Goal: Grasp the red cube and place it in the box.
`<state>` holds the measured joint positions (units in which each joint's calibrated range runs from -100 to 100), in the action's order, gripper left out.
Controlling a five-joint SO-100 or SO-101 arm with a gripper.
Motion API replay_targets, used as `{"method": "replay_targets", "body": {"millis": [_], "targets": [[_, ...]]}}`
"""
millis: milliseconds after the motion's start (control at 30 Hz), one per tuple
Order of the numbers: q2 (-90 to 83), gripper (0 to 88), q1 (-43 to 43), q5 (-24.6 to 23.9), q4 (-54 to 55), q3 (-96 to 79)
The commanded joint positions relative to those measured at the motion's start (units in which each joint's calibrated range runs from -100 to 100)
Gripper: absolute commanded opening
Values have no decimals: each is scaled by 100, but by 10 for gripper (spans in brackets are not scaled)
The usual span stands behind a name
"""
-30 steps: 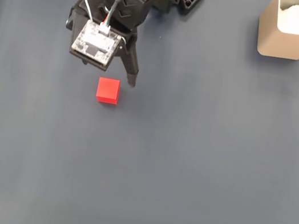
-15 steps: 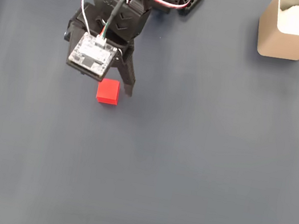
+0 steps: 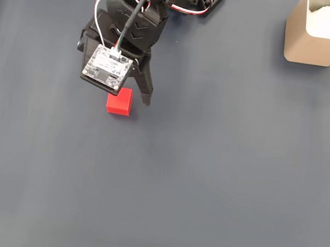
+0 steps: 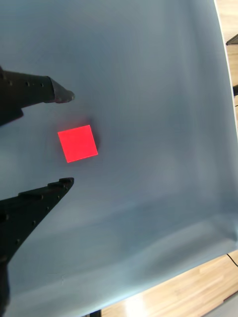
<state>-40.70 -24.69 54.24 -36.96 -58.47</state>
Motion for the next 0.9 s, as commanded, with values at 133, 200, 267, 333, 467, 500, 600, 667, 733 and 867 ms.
{"method": "replay_targets", "body": {"millis": [133, 200, 267, 333, 467, 500, 600, 667, 733, 867], "targets": [[-79, 367, 73, 0, 89, -69], [-79, 367, 80, 0, 114, -87], [-71, 367, 101, 0, 188, -142], [-36, 364, 123, 0, 237, -179], [42, 363, 165, -39, 319, -179], [59, 363, 179, -54, 352, -179], [120, 362, 215, -78, 385, -124], [180, 362, 229, -98, 442, -78], [241, 362, 250, -112, 500, -42], [379, 362, 279, -112, 705, -5]]}}
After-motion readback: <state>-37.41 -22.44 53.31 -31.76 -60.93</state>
